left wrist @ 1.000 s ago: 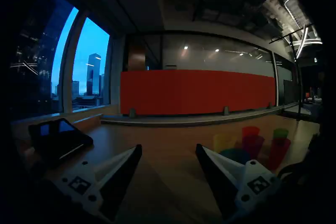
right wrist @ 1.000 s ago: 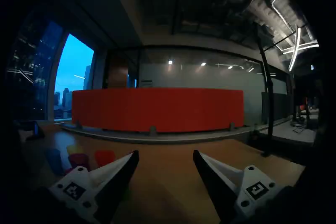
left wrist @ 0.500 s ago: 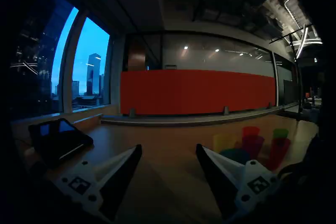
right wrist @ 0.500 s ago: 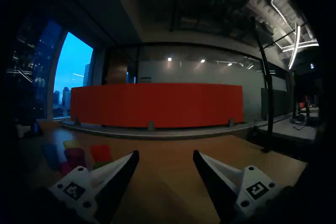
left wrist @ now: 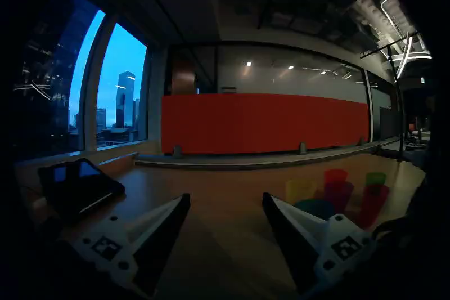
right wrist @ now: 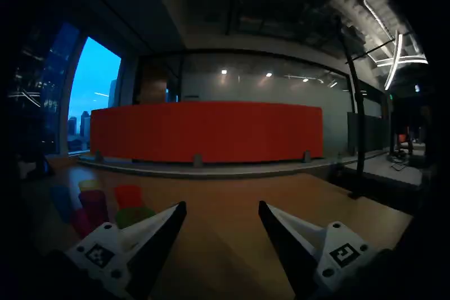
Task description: Pour water
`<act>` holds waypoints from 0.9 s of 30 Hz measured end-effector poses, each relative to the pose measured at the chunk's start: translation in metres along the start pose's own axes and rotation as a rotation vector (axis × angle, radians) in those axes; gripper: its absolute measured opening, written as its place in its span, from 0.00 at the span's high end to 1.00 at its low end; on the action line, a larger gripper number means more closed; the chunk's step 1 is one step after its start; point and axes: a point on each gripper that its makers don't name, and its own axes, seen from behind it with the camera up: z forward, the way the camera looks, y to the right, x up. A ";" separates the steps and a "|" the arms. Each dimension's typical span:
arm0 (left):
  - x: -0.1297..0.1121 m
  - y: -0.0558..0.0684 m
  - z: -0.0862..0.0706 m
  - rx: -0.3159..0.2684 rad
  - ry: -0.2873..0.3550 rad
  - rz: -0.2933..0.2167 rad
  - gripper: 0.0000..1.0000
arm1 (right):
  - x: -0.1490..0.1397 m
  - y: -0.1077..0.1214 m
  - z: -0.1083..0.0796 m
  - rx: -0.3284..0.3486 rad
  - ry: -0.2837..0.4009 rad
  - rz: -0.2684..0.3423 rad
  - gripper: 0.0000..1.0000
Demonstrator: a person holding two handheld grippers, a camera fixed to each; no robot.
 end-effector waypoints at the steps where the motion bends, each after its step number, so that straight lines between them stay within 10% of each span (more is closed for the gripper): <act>1: 0.000 0.000 0.000 0.000 0.000 0.000 0.05 | 0.000 0.000 0.000 0.000 0.000 0.000 0.00; 27: 0.001 0.001 0.000 0.000 0.000 0.000 0.05 | -0.001 -0.002 -0.002 0.007 -0.002 0.000 0.00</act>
